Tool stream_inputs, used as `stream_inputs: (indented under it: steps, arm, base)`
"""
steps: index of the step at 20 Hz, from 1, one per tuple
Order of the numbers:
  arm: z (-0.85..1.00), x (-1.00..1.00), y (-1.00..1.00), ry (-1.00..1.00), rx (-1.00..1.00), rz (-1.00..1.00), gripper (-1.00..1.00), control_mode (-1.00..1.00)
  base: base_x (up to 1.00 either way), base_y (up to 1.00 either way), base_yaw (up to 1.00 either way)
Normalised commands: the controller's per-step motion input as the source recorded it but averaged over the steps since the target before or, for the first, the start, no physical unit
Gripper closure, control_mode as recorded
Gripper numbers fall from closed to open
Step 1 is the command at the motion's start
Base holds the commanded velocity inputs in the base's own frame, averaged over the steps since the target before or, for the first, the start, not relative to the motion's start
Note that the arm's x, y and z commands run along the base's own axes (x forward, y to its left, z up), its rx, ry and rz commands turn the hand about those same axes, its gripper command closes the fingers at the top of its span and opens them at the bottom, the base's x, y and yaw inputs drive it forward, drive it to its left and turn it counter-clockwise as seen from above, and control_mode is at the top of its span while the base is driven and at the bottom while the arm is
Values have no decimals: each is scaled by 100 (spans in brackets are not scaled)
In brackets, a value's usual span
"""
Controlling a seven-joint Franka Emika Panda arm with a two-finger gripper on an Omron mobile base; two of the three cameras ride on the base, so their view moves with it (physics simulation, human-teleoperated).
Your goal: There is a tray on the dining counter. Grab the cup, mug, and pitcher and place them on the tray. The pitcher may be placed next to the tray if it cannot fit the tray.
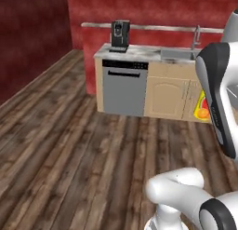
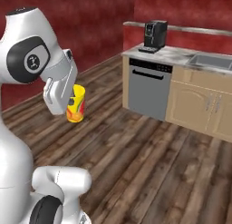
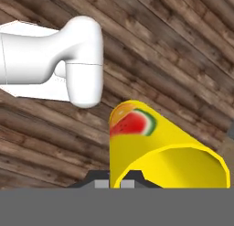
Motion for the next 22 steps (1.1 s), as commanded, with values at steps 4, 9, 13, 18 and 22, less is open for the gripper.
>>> stream_inputs:
  steps: [4, 9, 13, 18, 22]
  arm:
    - [0, 0, 0, 0, 0, 0, 100, 100]
    - [0, 0, 0, 0, 0, 0, 100, 100]
    - [0, 0, 0, 0, 0, 0, 100, 100]
    - [0, 0, 0, 0, 0, 0, 100, 100]
    - [0, 0, 0, 0, 0, 0, 100, 100]
  base:
    - [100, 100, 0]
    - [100, 100, -3]
    - [100, 100, -6]
    - [100, 100, -10]
    - [100, 100, -12]
